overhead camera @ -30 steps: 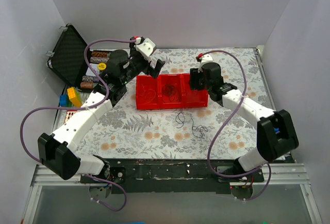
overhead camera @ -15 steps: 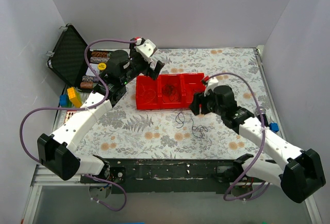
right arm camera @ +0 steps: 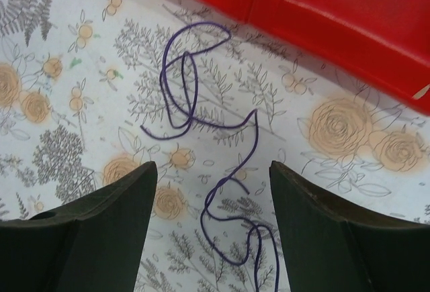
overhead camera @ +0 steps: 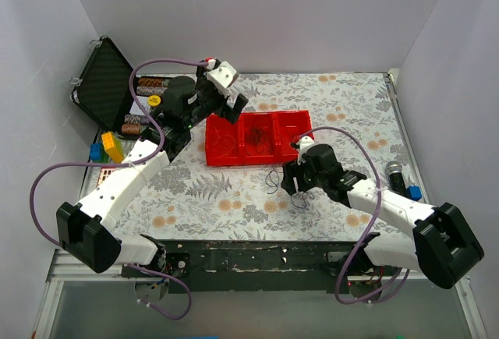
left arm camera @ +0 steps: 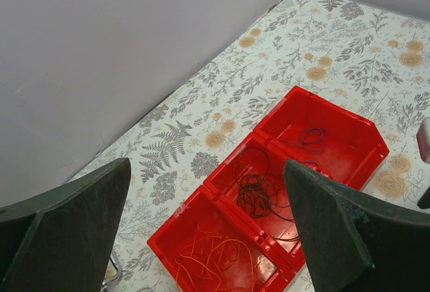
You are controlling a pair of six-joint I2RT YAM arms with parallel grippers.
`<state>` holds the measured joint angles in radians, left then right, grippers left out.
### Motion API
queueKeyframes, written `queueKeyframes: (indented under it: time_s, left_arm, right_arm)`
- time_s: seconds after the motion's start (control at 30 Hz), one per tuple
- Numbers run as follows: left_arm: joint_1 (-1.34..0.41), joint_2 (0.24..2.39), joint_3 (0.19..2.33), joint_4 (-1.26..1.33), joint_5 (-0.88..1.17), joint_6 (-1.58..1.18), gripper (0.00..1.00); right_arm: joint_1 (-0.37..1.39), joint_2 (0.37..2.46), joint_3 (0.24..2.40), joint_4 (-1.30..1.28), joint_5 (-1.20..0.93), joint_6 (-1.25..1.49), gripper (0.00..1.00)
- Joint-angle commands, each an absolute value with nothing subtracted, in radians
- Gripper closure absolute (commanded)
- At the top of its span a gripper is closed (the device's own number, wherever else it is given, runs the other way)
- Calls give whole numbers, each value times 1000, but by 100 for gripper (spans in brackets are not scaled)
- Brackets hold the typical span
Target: Untangle the cables
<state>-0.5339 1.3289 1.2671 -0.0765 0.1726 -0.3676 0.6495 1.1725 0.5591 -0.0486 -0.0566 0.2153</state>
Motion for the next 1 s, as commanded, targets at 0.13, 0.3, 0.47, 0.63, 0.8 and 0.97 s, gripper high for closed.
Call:
queueKeyframes:
  time_s: [0.13,0.3,0.47,0.63,0.8,0.97]
  left_arm:
    - [-535,1295,1302,-94,178,-365,2]
    - [-535,1295,1295,-81,178,-360,2]
    - [-535,1293,1292,-75,179,-357,2]
    - [-535,1292,1289,-74,175,-354,2]
    - [-535,1287,1289,-74,178,-356,2]
    - [-535,1279,1289,-72,186,-362,2]
  right_arm:
    - [655,1290,673,143,46,167,27]
    - [655,1356,719,155,32,152,34]
    - [657,1382,732,147,-29,150,49]
    - [661,1356,723,140,-38,150,72]
    - [663,1255,761,123,-8,155,96]
    - [661,1164,897,69,98,112,98]
